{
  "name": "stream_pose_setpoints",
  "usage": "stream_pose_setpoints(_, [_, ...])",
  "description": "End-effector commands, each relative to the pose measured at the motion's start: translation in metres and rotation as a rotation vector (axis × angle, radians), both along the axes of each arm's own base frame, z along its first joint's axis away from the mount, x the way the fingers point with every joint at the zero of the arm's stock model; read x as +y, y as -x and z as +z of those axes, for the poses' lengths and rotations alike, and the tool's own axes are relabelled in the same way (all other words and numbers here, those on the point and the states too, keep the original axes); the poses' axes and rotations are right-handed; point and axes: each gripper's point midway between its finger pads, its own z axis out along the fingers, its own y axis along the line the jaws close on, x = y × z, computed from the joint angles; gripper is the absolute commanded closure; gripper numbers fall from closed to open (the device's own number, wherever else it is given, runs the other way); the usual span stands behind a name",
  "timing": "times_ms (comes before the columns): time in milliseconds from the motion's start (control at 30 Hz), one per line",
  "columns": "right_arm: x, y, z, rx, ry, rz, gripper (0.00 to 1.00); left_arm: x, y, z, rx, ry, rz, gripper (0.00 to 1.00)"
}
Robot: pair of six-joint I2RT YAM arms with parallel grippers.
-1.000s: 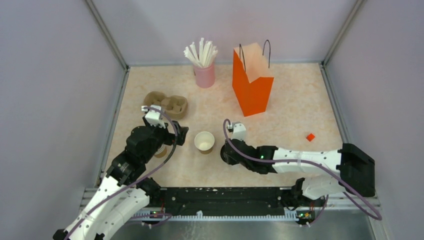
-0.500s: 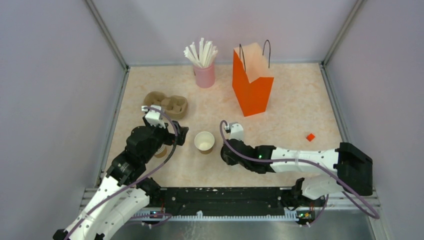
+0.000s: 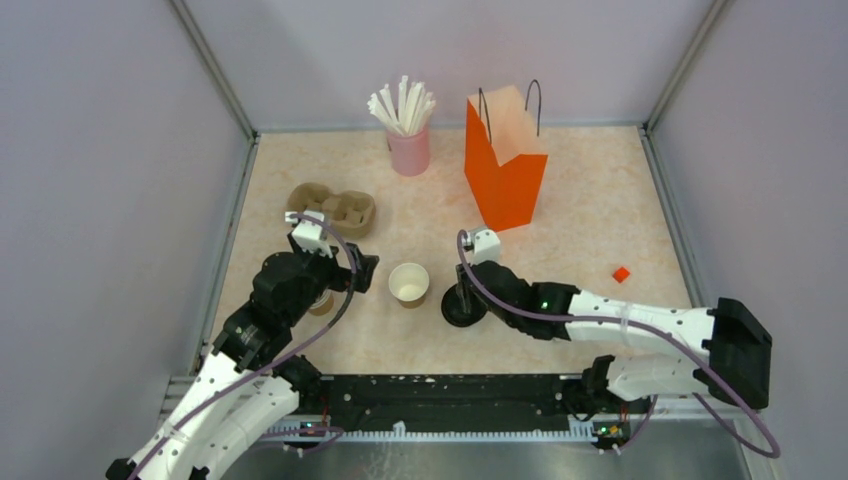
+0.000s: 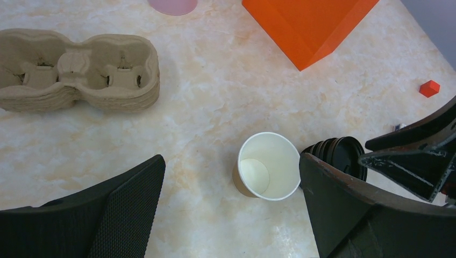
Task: Pack the takeout coffee
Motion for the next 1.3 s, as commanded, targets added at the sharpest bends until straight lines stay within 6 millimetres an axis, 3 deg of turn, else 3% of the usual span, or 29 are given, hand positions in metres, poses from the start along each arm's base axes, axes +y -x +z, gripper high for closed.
stream_pose_setpoints(0, [-0.020,-0.017,0.008,-0.036,0.039,-0.052,0.67,-0.004,0.001,0.016,-0.049,0.011,-0.029,0.01])
stream_pose_setpoints(167, [-0.044,-0.026,-0.009,0.018,0.074,-0.085,0.72,-0.003,0.003,0.015,-0.052,0.003,-0.036,0.01])
stream_pose_setpoints(433, [-0.053,-0.021,-0.027,0.073,0.046,-0.024,0.71,-0.006,0.002,0.014,-0.053,0.000,-0.051,0.01])
stream_pose_setpoints(700, [-0.050,-0.022,-0.041,0.100,0.021,0.000,0.72,-0.007,0.002,0.014,-0.054,-0.001,-0.055,0.01])
stream_pose_setpoints(1267, [-0.048,-0.028,-0.051,0.086,0.043,0.001,0.74,-0.006,0.000,0.011,-0.045,-0.010,-0.050,0.01])
